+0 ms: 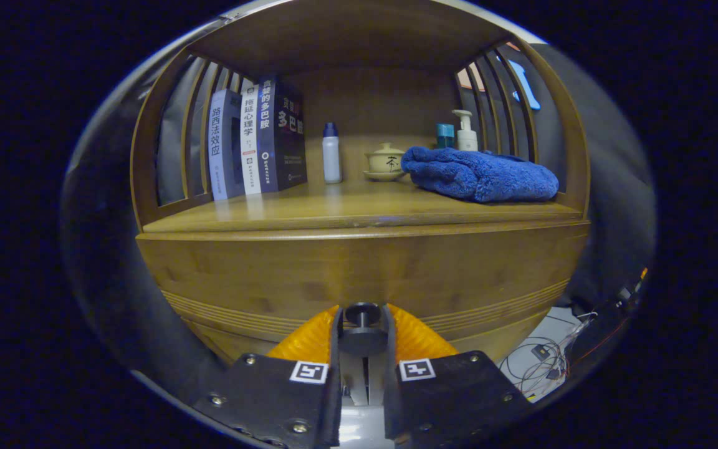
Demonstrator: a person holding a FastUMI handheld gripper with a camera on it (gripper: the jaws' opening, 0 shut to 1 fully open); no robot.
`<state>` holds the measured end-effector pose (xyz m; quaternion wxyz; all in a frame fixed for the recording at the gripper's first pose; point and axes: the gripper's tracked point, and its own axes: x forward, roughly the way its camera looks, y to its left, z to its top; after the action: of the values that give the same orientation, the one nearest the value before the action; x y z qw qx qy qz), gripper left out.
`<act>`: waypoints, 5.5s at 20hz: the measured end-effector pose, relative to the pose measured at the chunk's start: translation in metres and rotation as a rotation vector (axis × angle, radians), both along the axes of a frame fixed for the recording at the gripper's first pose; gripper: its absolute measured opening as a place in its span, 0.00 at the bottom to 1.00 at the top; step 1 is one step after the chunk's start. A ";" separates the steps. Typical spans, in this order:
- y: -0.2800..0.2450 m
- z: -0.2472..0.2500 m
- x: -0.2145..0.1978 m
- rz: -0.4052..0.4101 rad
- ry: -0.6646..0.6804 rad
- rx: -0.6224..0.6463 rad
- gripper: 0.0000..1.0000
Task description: Pull open the drawer, take out the items inside it, and place them on the countertop above the cabinet.
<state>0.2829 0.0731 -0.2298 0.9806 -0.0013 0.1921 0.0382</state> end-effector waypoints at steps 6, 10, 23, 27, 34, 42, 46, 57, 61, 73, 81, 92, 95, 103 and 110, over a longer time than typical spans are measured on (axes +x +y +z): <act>-0.005 0.003 -0.040 -0.028 0.002 0.023 0.27; -0.006 0.005 -0.072 -0.039 0.014 0.014 0.28; -0.014 0.003 -0.151 -0.055 0.048 0.027 0.27; -0.014 0.002 -0.159 -0.063 0.058 0.034 0.27; -0.013 0.004 -0.157 -0.057 0.030 0.070 0.27; -0.012 0.005 -0.157 -0.081 0.053 0.045 0.32; 0.004 0.044 -0.156 -0.064 -0.036 0.089 0.46; -0.002 0.097 -0.077 -0.255 0.167 -0.055 0.53; -0.012 0.054 -0.063 -0.315 0.428 -0.119 0.54; -0.010 -0.004 -0.040 -0.283 0.621 -0.082 0.29; -0.015 0.013 -0.043 -0.293 0.531 -0.097 0.15; -0.001 0.163 -0.021 -0.253 0.131 -0.064 0.14; 0.018 0.183 0.003 -0.197 0.089 -0.046 0.14; 0.038 0.154 0.062 -0.098 0.132 -0.049 0.14; 0.035 0.137 0.083 -0.101 0.162 -0.014 0.14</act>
<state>0.3657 0.1077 -0.0926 0.9625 0.0047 0.2709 -0.0128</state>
